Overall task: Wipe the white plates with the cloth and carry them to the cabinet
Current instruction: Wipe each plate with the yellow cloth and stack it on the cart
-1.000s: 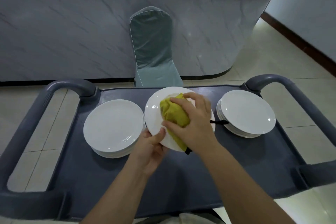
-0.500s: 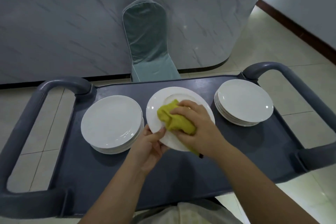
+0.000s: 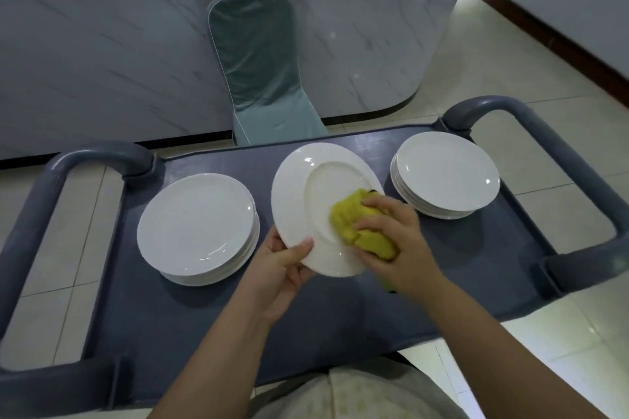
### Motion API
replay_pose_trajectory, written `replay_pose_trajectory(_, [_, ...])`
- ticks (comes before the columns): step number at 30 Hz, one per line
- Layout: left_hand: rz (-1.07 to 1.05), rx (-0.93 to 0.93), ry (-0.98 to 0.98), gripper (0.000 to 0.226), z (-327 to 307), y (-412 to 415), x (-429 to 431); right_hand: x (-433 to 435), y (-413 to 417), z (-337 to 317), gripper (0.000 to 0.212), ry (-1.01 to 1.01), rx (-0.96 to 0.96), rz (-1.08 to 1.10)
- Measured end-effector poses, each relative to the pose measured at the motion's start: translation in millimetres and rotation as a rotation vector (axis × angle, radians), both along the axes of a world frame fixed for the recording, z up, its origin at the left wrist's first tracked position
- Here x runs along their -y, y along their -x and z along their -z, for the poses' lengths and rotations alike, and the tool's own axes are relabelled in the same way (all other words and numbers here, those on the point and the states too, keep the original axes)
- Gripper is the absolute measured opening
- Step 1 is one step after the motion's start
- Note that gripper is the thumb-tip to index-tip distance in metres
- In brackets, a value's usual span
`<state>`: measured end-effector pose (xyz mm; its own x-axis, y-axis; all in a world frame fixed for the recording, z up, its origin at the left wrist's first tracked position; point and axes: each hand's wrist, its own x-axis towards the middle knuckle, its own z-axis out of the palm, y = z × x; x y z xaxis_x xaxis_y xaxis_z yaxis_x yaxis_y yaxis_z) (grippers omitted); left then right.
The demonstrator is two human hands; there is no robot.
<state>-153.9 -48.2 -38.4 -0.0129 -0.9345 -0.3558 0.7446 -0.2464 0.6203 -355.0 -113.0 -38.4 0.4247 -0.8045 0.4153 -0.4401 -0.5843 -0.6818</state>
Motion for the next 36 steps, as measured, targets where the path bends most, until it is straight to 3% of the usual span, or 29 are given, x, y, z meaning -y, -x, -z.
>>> replay_pose_trajectory(3, [0.102, 0.084, 0.016, 0.05, 3.5, 8.0, -6.4, 28.9, 21.7, -4.8, 0.029, -0.194, 0.164, 0.256])
replay_pose_trajectory(5, [0.164, 0.175, 0.05, 0.056, 3.7, 10.7, -7.9, 46.6, 8.1, -18.8, 0.029, -0.191, 0.262, 0.338])
replay_pose_trajectory(7, [0.179, 0.245, 0.075, 0.058, 1.8, 12.2, -5.5, 47.5, -20.1, -29.1, 0.032, -0.09, 0.259, 0.273])
replay_pose_trajectory(12, [0.153, 0.283, 0.058, 0.053, 1.7, 8.3, -3.0, 17.3, -54.9, -19.1, 0.036, 0.17, -0.068, -0.242])
replay_pose_trajectory(13, [0.159, 0.287, 0.05, 0.053, 2.2, 7.9, -5.2, 27.8, -50.4, -19.6, 0.036, 0.146, -0.056, -0.218])
replay_pose_trajectory(17, [0.175, 0.324, 0.045, 0.05, 6.2, 10.4, -15.5, 70.0, -38.7, -34.4, 0.027, -0.094, 0.135, 0.207])
replay_pose_trajectory(20, [0.112, 0.346, 0.056, 0.049, 5.0, 8.4, -14.2, 42.5, -60.9, -32.6, 0.033, -0.006, 0.007, 0.023])
replay_pose_trajectory(23, [0.037, 0.273, 0.1, 0.048, 6.2, 6.0, -12.7, 9.9, -73.7, -28.5, 0.038, 0.244, -0.188, -0.334])
replay_pose_trajectory(24, [0.027, 0.232, 0.108, 0.047, 7.2, 6.7, -12.6, 15.5, -74.2, -33.2, 0.037, 0.243, -0.213, -0.374])
replay_pose_trajectory(29, [-0.065, -0.076, 0.007, 0.046, 15.7, 19.2, -17.6, 81.8, -47.0, -47.0, 0.032, -0.088, -0.177, -0.08])
replay_pose_trajectory(32, [-0.162, -0.179, -0.029, 0.047, 14.5, 15.8, -16.1, 91.3, 0.4, -33.6, 0.026, -0.365, -0.053, 0.144])
replay_pose_trajectory(34, [-0.245, -0.212, -0.036, 0.048, 11.5, 13.5, -8.3, 66.0, 11.7, -17.5, 0.028, -0.371, 0.049, 0.296])
replay_pose_trajectory(36, [-0.31, -0.264, -0.054, 0.046, 7.4, 15.8, 2.8, 22.4, -2.7, -1.4, 0.03, -0.21, 0.099, 0.274])
